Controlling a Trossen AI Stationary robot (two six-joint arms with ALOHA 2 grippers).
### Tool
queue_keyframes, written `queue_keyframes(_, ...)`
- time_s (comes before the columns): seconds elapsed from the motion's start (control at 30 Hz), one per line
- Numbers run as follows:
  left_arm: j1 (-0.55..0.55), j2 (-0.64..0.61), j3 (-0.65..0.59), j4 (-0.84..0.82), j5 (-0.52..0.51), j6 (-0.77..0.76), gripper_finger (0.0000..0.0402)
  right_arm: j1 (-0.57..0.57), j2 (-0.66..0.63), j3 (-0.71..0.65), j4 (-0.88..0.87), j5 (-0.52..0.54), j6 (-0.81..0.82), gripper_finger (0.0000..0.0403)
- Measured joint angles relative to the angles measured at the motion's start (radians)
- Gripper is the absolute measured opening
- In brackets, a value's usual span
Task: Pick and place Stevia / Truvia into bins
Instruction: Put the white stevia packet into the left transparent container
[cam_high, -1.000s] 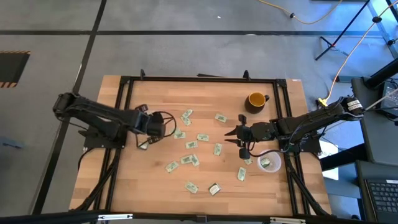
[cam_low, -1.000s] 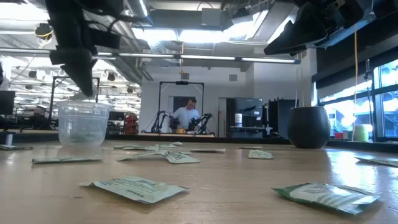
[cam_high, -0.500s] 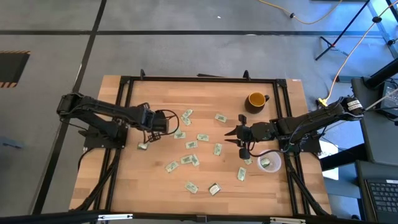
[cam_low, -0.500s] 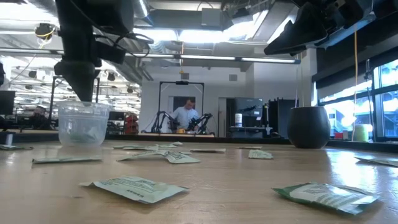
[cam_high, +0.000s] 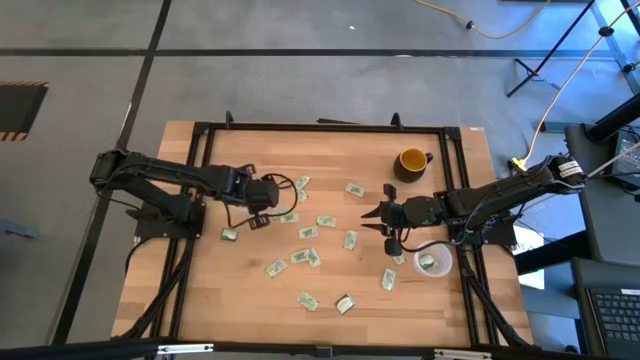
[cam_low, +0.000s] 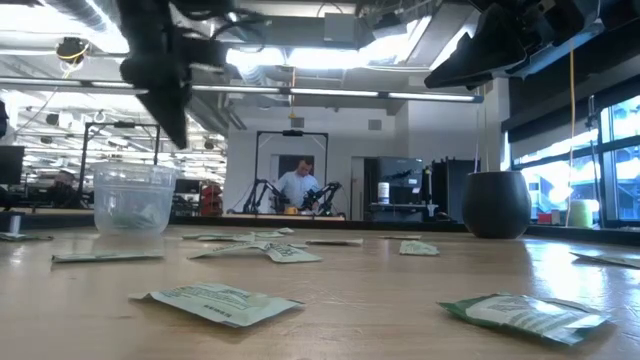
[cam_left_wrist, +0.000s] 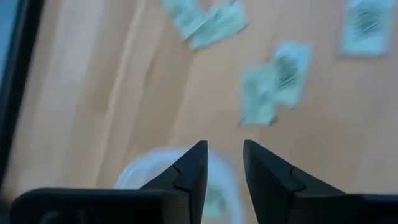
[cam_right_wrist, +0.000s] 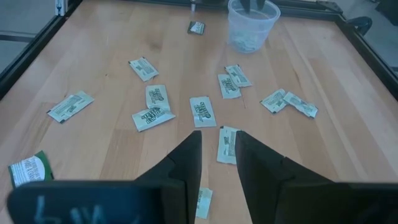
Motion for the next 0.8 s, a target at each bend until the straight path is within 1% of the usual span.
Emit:
queue_keyframes(0.1,0.001,0.015,0.000,0.091,0.058,0.047,0.0106,0.000,0.000,0.000,0.000,0.000,0.001,0.0101)
queue_keyframes(0.23,0.006,0.056,0.000,0.119,0.113,0.096,0.0114,0.000,0.000,0.000,0.000,0.000,0.001,0.0101)
queue_keyframes(0.43,0.006,0.175,0.000,0.116,0.113,0.114,0.0125,0.000,0.000,0.000,-0.002,0.000,0.001,0.0101)
queue_keyframes(0.57,0.010,0.264,0.000,0.116,0.128,0.133,0.0125,0.000,0.000,0.000,-0.001,0.000,0.002,0.0101)
queue_keyframes(0.8,0.066,0.372,0.000,0.155,0.159,0.107,0.0125,0.000,0.000,0.000,-0.001,0.000,0.002,0.0101)
